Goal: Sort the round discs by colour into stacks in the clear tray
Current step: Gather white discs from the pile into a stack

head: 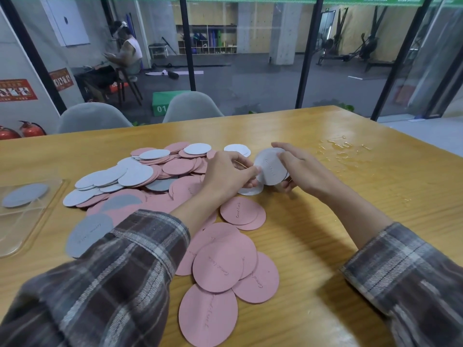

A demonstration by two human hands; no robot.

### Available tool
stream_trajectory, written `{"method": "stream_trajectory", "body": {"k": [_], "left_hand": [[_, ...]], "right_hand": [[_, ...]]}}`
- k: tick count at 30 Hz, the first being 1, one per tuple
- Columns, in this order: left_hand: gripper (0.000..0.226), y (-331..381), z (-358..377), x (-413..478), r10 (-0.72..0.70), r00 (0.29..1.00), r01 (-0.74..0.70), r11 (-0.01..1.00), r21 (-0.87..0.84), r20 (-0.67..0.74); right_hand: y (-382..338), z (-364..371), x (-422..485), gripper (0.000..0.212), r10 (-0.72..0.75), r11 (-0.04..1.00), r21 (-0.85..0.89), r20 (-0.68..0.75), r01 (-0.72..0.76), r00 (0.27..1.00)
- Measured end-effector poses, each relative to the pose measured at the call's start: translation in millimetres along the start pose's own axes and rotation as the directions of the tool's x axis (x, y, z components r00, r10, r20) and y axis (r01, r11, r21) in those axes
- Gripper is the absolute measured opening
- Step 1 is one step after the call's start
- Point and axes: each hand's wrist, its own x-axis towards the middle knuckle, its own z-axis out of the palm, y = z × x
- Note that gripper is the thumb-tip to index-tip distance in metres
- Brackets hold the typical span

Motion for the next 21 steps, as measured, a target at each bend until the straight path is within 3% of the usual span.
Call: {"method": "stream_trajectory", "body": {"k": [5, 7, 10, 12, 14, 21], "left_hand": [[0.019, -1.3, 2.8, -2.1, 0.040, 0.999, -0.039, 0.998, 0.047, -0.027], [0.015, -3.9, 0.3, 0.5, 0.137, 0.989, -0.125, 0.975, 0.183, -0.052], [0.027, -12.9, -8.1, 6.0, 0.221, 0.975, -0.192, 0.870, 0.454, -0.012], [0.041, -19.9, -12.9, 8.7, 0.173, 0.983, -0.173, 0.782, 0.598, 0.059], [0.037, -20.8, -14.3, 6.9, 0.137, 0.984, -0.178, 0.718, 0.673, 0.114], [0.021, -19.7, -17.5, 3.5, 0.162, 0.980, -0.199, 0.840, 0.505, 0.117]], "right_hand": [[-0.6, 0.2, -6.6, 0.052, -0.086, 0.983, -0.158, 0.024, 0.089, 0.996], [0.5, -0.5, -6.3, 0.052, -0.092, 0.982, -0.163, 0.012, 0.092, 0.996], [1.3, -1.9, -5.4, 0.052, -0.077, 0.981, -0.182, -0.010, 0.074, 0.997], [1.2, -1.9, -6.2, 0.052, -0.071, 0.978, -0.198, -0.017, 0.067, 0.997], [0.7, -1.4, -7.0, 0.052, -0.076, 0.974, -0.217, -0.023, 0.070, 0.997], [-0.3, -1.6, -6.2, 0.051, -0.070, 0.981, -0.187, -0.083, 0.053, 0.994]]}}
